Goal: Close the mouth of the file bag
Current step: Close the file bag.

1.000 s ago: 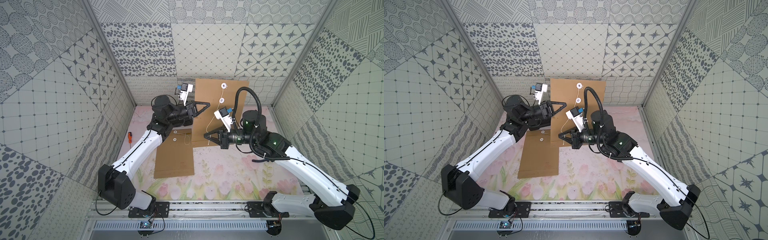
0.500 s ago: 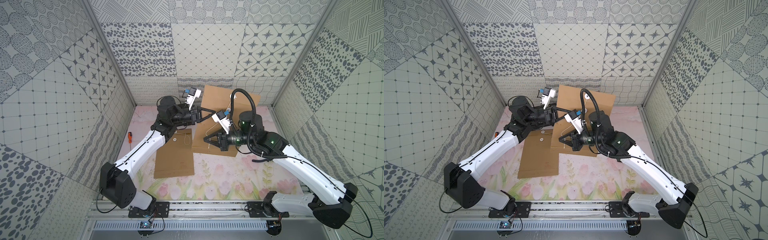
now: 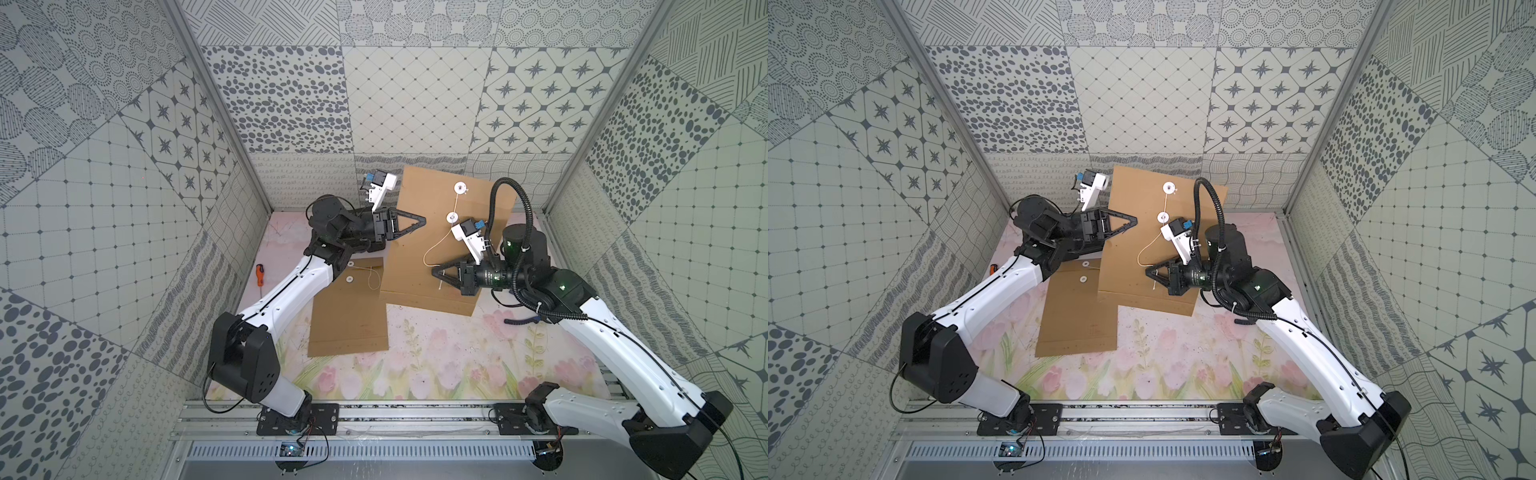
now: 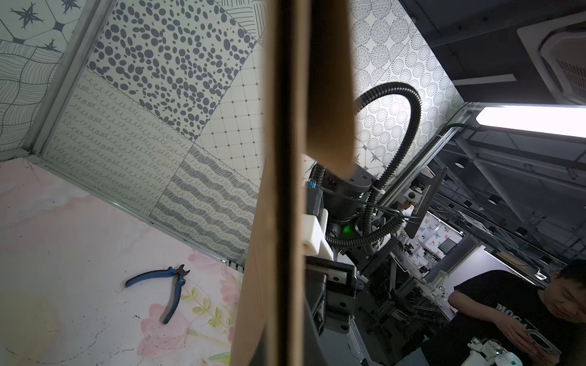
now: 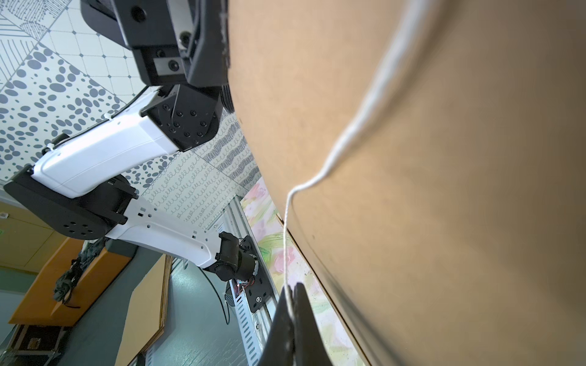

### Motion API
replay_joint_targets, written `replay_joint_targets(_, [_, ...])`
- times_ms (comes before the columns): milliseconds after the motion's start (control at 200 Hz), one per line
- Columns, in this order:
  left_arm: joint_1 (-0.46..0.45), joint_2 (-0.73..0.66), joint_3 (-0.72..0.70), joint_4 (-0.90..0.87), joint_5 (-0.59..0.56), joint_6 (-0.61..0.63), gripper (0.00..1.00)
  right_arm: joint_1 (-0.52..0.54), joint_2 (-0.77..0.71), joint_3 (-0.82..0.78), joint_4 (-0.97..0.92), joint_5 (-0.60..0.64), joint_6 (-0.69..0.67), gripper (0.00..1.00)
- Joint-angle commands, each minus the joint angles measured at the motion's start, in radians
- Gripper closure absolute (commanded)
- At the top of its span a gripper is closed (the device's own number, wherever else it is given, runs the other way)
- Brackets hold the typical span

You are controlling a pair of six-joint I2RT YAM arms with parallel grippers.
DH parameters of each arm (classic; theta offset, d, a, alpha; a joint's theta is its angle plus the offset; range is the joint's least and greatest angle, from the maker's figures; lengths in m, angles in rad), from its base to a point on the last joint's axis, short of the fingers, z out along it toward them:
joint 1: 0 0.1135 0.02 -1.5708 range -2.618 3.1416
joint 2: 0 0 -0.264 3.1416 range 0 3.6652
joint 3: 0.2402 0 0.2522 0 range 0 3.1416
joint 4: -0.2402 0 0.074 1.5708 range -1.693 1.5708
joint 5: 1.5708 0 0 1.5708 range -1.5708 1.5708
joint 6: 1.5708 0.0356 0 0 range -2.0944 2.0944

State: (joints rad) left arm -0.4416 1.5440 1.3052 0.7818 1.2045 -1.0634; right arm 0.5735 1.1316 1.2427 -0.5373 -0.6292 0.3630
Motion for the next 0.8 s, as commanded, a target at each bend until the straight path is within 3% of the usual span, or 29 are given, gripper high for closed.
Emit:
replay_joint_targets(0, [0.015,0.014,0.007,0.243,0.075,-0.169,1.00,-0.032,-0.021,-0.002,0.004,-0.012,-0.013,1.00])
replay_joint_targets(200, [0.024,0.033,0.020,0.226,0.067,-0.165,1.00,-0.089,-0.018,0.001,-0.002,-0.013,-0.008,1.00])
replay_joint_targets(350, [0.035,0.047,0.001,0.216,-0.064,-0.164,1.00,-0.091,-0.006,0.042,-0.024,0.000,0.003,1.00])
replay_joint_targets(475, [0.035,0.090,-0.004,0.315,-0.138,-0.223,1.00,-0.091,0.026,0.121,-0.133,0.005,-0.042,1.00])
replay_joint_targets(540, [0.035,0.124,0.011,0.383,-0.156,-0.254,1.00,-0.091,0.046,0.161,-0.185,0.000,-0.068,0.84])
replay_joint_targets(625, [0.037,0.184,0.060,0.493,-0.181,-0.308,1.00,-0.089,0.083,0.222,-0.258,-0.031,-0.099,0.70])
replay_joint_targets(745, [0.037,0.276,0.194,0.563,-0.211,-0.346,1.00,-0.095,0.099,0.295,-0.335,-0.013,-0.126,0.43])
replay_joint_targets(790, [0.037,0.306,0.241,0.588,-0.224,-0.359,1.00,-0.104,0.102,0.330,-0.369,0.001,-0.139,0.39])
